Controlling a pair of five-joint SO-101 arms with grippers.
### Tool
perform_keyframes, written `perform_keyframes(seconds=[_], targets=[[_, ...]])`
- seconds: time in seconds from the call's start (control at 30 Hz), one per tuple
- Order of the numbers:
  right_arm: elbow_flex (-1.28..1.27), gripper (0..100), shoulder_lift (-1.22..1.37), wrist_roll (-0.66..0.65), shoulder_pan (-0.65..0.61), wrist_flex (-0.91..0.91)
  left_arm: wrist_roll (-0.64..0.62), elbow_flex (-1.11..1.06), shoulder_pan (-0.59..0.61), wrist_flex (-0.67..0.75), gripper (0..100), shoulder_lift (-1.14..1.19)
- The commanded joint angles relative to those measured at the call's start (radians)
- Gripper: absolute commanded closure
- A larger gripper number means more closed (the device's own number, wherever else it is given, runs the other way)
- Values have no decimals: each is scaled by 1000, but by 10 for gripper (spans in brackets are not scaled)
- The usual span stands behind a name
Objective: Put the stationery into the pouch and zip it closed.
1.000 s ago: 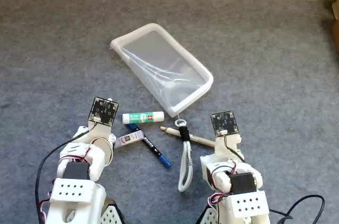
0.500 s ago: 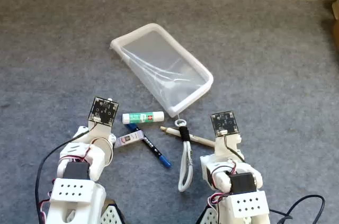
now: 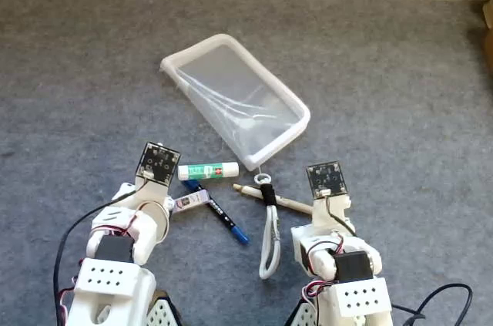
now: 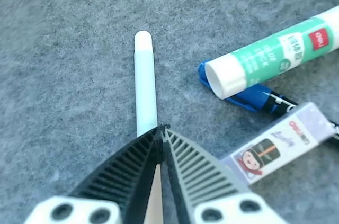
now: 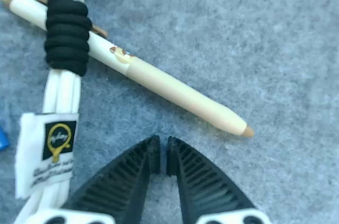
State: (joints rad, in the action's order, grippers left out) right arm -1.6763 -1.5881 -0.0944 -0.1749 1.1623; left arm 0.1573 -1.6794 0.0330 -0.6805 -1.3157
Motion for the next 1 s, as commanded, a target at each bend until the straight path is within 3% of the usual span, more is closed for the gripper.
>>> perform_keyframes(seconds=[0.0,0.3,0.4,0.63,0.73,0.97], targets=[[-73,965,1,-11,4,-13,-11,-18,-22,15,993,-4],[-73,965,1,-6,2,-15,-9,1,-38,167,994,-4],[-73,965,1,-11,16,-15,-12,39,13,170,994,-4],[61,965,1,-11,203,-21,-12,142,188,169,994,-4],[113,965,1,-11,226,-21,-14,177,242,167,994,-4],[189,965,1,-12,226,-58,-52,320,306,-75,994,-4]])
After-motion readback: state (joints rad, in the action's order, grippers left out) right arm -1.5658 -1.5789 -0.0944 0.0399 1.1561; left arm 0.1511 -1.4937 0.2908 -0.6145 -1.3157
